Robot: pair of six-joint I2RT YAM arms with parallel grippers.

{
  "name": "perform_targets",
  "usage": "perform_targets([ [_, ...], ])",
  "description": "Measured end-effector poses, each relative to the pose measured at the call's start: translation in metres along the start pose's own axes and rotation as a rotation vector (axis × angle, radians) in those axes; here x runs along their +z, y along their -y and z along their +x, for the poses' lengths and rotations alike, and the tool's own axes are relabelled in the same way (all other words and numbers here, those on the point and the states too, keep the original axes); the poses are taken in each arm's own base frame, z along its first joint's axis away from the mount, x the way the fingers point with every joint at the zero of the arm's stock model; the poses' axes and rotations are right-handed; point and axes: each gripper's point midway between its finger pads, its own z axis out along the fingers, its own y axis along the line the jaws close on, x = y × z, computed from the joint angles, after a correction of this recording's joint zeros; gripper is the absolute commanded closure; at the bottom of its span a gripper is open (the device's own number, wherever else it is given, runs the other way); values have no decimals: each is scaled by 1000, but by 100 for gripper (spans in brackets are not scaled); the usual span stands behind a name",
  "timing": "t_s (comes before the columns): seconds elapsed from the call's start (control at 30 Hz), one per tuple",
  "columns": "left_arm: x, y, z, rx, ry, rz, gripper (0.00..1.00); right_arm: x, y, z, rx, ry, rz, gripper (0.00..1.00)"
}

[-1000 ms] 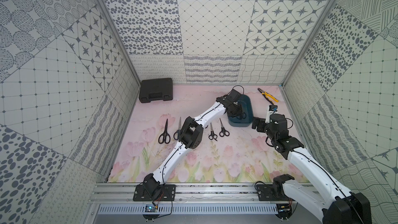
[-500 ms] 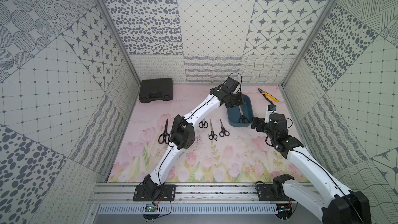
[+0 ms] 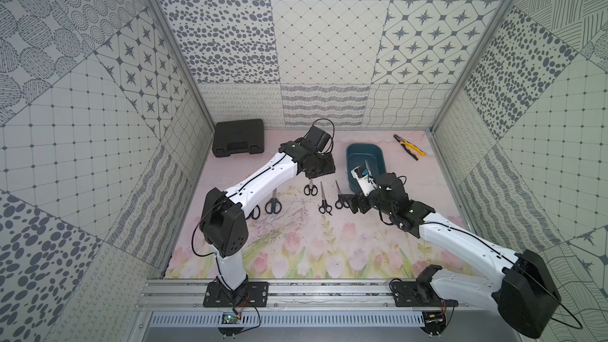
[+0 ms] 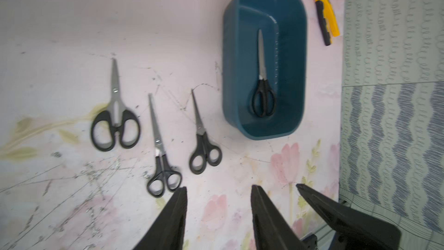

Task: Put the scissors into the storage box
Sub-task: Pick up the scissors from the center of the board.

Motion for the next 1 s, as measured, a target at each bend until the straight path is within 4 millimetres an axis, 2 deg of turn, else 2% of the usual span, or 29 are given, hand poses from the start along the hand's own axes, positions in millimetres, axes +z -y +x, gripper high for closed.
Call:
perform_targets([
  [0.1, -1, -40, 16, -38, -27, -80, 54, 19, -13, 4, -21, -61, -37, 14],
  [0.2, 0, -76, 30, -78, -57, -148, 55, 33, -19, 7, -6, -107, -51, 24],
  [0.3, 3, -109, 41, -124, -84, -204, 56, 48, -16, 12, 48, -168, -25, 34],
  [0.4, 4, -129, 52, -139, -103, -233, 56, 64, -8, 19, 115, -244, 29, 39],
  [0.53, 8, -137, 68, -106, -135, -203, 52, 78, -1, 35, 191, -344, 86, 44],
  [0.67, 9, -133, 84, -36, -165, -126, 40, 84, 3, 56, 247, -447, 136, 50],
  [0.77, 1, -124, 93, 31, -159, -56, 26, 84, 6, 67, 281, -505, 171, 51],
  [0.83, -7, -117, 98, 79, -140, -3, 21, 84, 7, 72, 301, -530, 185, 52],
  [1.0, -23, -103, 106, 177, -75, 113, 18, 86, 11, 81, 333, -574, 211, 55],
])
